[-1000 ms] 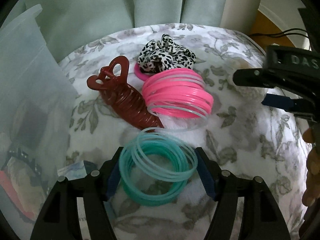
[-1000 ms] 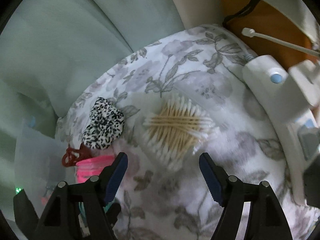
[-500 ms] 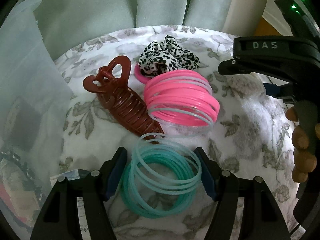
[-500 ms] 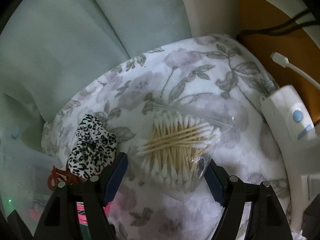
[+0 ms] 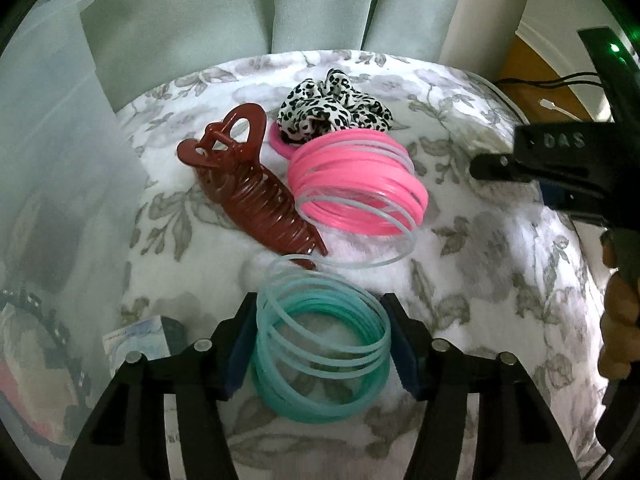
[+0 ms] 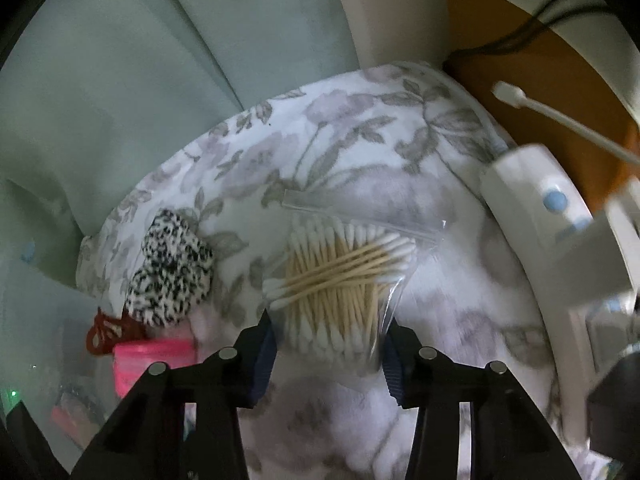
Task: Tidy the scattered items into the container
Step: 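Lower the left tool onto the teal bangles while the right tool reaches the cotton swab pack, then close the left tool on the teal bangles while the right tool grasps the cotton swab pack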
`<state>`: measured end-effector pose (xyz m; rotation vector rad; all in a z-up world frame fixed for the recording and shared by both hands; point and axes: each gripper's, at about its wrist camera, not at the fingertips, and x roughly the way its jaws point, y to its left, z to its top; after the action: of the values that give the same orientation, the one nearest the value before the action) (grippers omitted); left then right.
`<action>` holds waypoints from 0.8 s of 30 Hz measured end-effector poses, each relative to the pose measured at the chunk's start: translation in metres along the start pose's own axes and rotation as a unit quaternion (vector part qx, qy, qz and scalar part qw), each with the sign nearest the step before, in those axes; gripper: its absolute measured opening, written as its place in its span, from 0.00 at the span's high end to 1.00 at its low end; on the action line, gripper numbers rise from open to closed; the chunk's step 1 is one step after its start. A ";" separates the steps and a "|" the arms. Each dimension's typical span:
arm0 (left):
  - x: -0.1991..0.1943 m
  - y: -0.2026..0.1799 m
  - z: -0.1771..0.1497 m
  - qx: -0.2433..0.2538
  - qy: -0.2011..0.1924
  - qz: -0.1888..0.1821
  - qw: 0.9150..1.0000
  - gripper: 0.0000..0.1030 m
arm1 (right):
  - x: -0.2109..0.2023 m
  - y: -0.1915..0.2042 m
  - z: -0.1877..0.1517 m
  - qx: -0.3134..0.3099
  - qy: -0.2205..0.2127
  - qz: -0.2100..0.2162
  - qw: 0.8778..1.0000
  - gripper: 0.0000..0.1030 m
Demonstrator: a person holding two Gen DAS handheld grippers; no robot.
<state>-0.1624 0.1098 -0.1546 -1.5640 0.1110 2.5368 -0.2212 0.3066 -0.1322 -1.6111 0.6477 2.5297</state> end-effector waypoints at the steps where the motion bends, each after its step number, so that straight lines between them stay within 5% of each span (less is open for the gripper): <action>1: -0.001 0.000 -0.002 0.000 0.001 -0.001 1.000 0.41 | -0.002 -0.003 -0.005 0.002 0.003 0.001 1.000 0.53; 15: -0.034 -0.005 -0.021 -0.014 -0.008 -0.013 1.000 0.43 | -0.047 -0.015 -0.054 0.037 0.022 0.017 0.999 0.53; 24: -0.078 -0.010 -0.023 -0.014 -0.044 -0.025 0.999 0.44 | -0.093 -0.008 -0.067 0.030 -0.008 0.038 0.999 0.53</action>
<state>-0.1058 0.1085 -0.0951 -1.4437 0.0269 2.5739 -0.1200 0.3034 -0.0768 -1.5740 0.7883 2.5468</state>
